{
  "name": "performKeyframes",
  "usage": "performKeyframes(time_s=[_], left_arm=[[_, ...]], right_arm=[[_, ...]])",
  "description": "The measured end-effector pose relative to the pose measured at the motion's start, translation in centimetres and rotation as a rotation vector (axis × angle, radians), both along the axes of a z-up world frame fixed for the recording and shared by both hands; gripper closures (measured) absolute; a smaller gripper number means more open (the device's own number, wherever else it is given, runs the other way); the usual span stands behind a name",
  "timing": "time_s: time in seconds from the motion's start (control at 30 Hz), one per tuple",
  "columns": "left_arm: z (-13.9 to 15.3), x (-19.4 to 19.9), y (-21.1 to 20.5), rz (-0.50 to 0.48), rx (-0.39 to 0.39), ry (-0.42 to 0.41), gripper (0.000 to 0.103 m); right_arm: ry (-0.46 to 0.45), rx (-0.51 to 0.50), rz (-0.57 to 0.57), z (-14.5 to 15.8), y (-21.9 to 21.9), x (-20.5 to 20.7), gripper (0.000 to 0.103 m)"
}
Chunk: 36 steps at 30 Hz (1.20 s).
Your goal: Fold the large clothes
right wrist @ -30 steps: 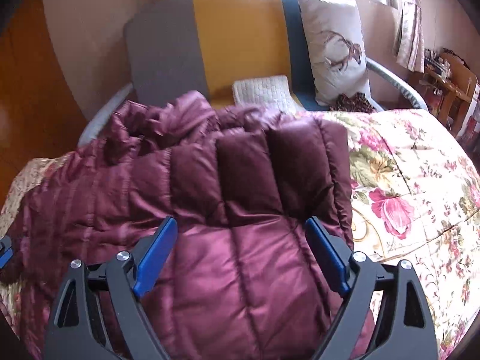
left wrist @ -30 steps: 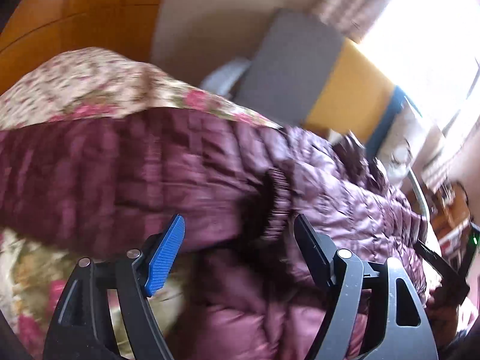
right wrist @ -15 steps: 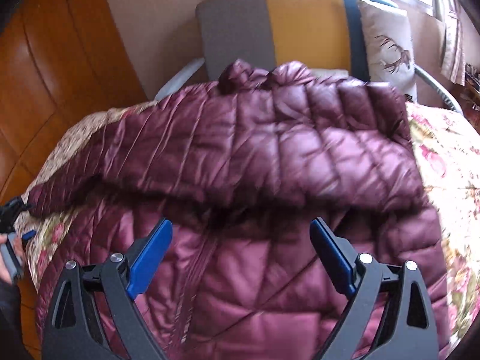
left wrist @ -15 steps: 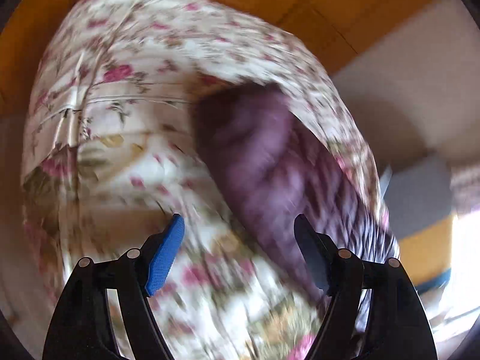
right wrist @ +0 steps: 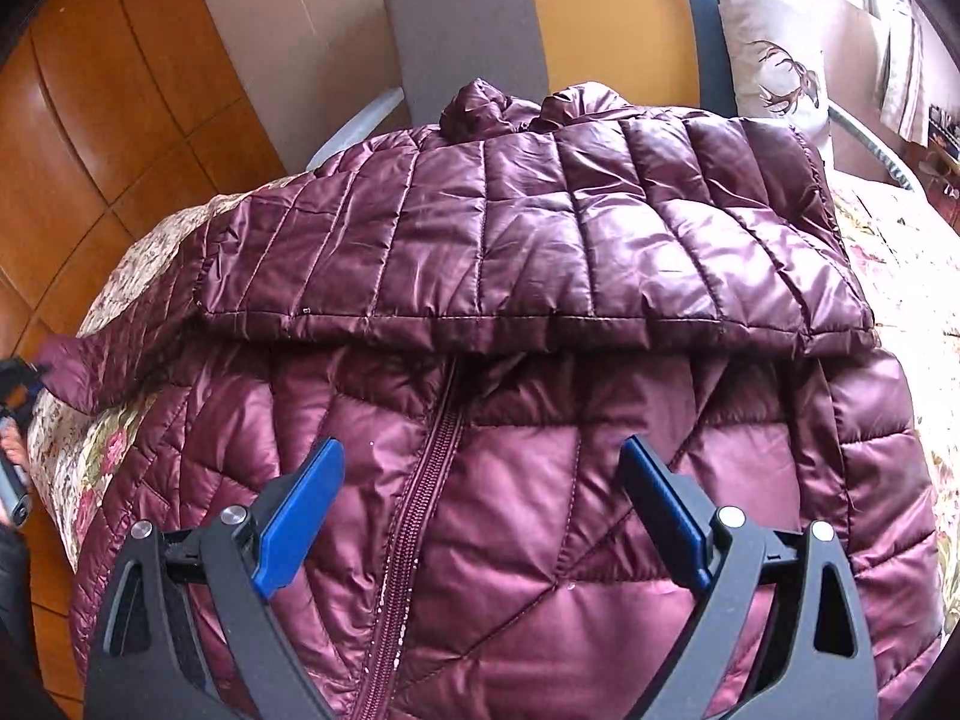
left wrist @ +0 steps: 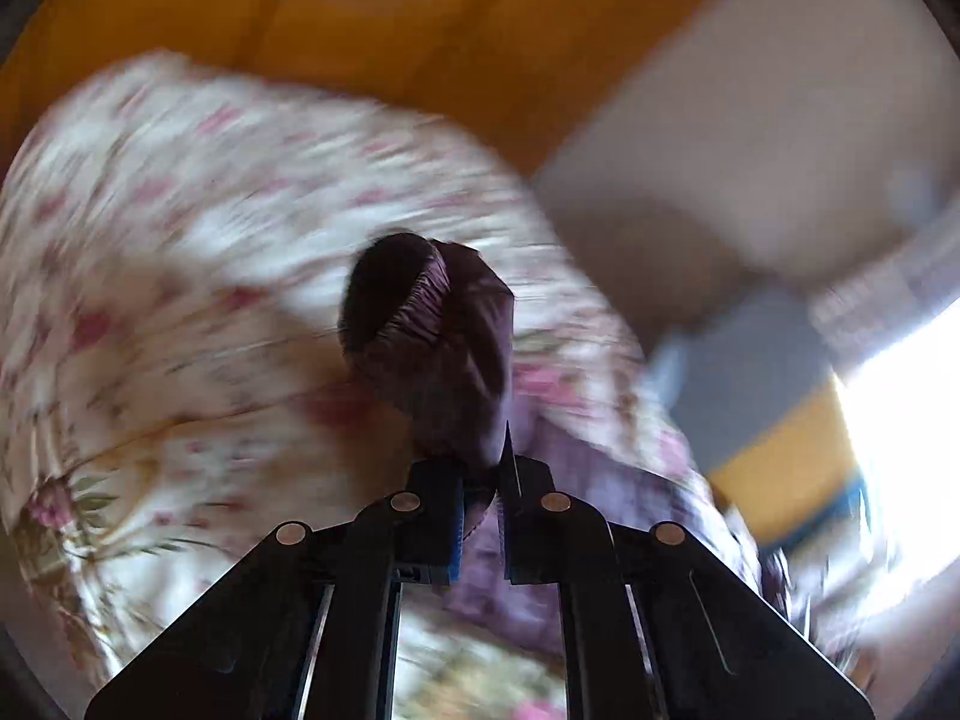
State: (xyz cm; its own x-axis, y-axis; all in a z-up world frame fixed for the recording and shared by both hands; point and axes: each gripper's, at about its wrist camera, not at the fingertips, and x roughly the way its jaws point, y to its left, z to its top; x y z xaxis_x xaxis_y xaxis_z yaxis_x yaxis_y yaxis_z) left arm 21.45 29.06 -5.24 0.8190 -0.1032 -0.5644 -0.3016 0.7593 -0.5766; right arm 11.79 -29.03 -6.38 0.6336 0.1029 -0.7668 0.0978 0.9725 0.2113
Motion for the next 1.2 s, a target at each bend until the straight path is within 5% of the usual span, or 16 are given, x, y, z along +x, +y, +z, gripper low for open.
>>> performKeyframes(time_s=[0.2, 0.43, 0.5, 0.57, 0.6, 0.63, 0.93, 1.07, 1.13, 1.2], left_arm=[[6.5, -1.4, -14.9, -0.387, 0.151, -0.180, 0.095], [3.9, -2.5, -30.2, -0.744, 0.262, -0.145, 0.094], [1.8, -2.7, -33.5, -0.803, 0.342, -0.097, 0.081], [0.2, -3.6, -35.5, -0.855, 0.369, -0.068, 0.053], [-0.5, -3.8, -35.9, -0.862, 0.366, -0.059, 0.033], [-0.7, -4.1, -36.0, -0.858, 0.367, -0.060, 0.027], [0.3, -6.9, -30.3, -0.796, 0.312, -0.106, 0.022], [0.2, -7.6, -25.9, -0.689, 0.267, -0.083, 0.022], [0.0, -7.9, -24.6, -0.660, 0.254, -0.074, 0.022], [-0.3, -8.3, -23.8, -0.644, 0.238, -0.060, 0.022]], right_arm=[[-0.044, 0.047, -0.001, 1.2, -0.6, -0.8, 0.012], [-0.086, 0.141, -0.012, 2.4, -3.0, -1.7, 0.015], [-0.088, 0.186, -0.019, 2.6, -3.9, -1.5, 0.016], [-0.093, 0.225, -0.016, 2.9, -4.5, -1.2, 0.016], [-0.091, 0.240, -0.010, 3.0, -4.7, -0.9, 0.016], [-0.090, 0.255, -0.006, 3.1, -4.8, -0.6, 0.016], [-0.063, 0.407, 0.149, 3.7, -0.2, 5.2, 0.016], [-0.015, 0.339, 0.209, 3.1, 5.1, 9.0, 0.017], [0.023, 0.269, 0.225, 2.6, 7.5, 10.5, 0.031], [0.048, 0.172, 0.256, 2.9, 9.7, 11.4, 0.066]])
